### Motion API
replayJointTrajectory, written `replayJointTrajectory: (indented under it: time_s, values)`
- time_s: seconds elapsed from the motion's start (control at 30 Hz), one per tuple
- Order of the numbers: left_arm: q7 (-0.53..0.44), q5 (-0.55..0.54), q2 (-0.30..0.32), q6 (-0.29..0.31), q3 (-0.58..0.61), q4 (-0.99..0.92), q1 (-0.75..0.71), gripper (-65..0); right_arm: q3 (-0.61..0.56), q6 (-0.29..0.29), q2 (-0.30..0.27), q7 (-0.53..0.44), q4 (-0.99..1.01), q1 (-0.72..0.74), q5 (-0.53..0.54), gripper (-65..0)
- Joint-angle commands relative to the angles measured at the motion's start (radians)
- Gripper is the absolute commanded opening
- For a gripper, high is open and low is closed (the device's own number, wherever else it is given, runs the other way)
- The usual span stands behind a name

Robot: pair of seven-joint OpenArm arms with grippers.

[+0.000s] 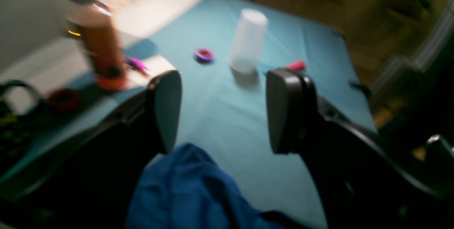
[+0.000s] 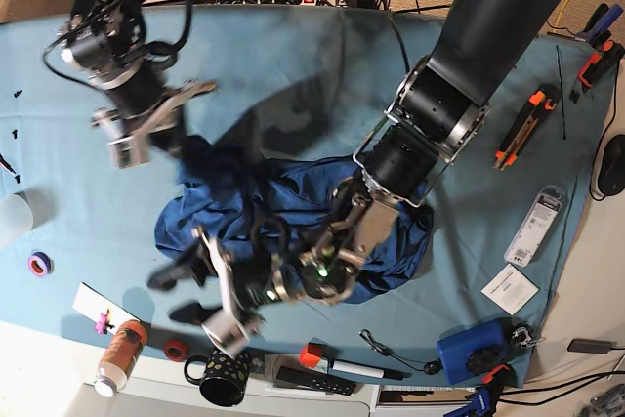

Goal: Layout the t-shirt on the table in an organized manner, then fold the t-shirt properly
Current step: 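Release the shirt and pull the right gripper back toward its base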

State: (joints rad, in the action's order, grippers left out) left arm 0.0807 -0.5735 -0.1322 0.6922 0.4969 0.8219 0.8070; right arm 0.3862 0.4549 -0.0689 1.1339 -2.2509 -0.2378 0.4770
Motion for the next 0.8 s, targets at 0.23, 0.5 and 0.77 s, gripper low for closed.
replayJointTrajectory:
  time_s: [0.23,0.5,0.77]
  values:
    - [0.299,-0.152,0.065,0.006,-0.155,0.017,0.038,-27.7,0.351,-0.049,-0.050,-0.100,-0.016,0.226,0.071,-65.0]
    - [0.602,-0.350,0.181,0.006,-0.160,0.017,0.004,-27.7,0.338,-0.048,-0.101,-0.151,-0.012,0.362,0.090,-65.0]
    - [0.644,-0.520,0.246,0.006,-0.160,0.017,-0.185,-28.1,0.150,-0.060,-0.111,-0.184,-0.012,0.404,-0.136,-65.0]
